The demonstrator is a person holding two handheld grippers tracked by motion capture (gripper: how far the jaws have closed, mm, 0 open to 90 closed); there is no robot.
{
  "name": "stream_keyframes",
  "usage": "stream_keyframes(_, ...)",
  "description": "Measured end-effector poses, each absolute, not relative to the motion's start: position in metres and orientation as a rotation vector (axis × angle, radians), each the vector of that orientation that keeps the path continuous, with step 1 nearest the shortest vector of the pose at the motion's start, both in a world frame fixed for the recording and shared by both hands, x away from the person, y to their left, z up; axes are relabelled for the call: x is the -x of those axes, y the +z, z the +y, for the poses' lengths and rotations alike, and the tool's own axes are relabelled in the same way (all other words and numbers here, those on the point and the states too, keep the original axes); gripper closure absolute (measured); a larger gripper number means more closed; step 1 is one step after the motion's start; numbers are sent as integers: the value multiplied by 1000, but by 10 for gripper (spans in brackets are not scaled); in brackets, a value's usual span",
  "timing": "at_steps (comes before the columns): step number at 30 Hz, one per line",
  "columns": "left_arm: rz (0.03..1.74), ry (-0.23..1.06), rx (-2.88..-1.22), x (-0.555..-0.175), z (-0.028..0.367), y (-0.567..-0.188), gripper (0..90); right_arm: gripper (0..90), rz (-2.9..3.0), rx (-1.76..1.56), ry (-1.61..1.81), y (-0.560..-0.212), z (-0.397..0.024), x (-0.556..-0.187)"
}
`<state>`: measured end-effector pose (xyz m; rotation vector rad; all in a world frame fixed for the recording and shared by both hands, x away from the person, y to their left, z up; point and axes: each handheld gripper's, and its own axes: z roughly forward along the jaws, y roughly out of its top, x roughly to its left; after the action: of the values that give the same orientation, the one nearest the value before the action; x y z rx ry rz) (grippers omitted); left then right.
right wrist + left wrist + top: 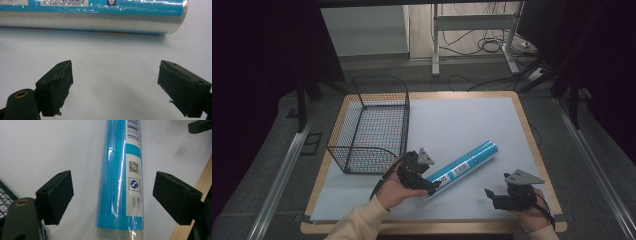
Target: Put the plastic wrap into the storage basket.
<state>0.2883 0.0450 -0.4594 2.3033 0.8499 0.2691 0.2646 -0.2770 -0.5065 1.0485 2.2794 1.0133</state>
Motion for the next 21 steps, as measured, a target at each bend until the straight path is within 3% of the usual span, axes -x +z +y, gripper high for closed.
stream_keyframes(21, 837, 253, -2334, -309, 13, -453, 162, 129, 2285, -1047, 1020, -506, -276, -264)
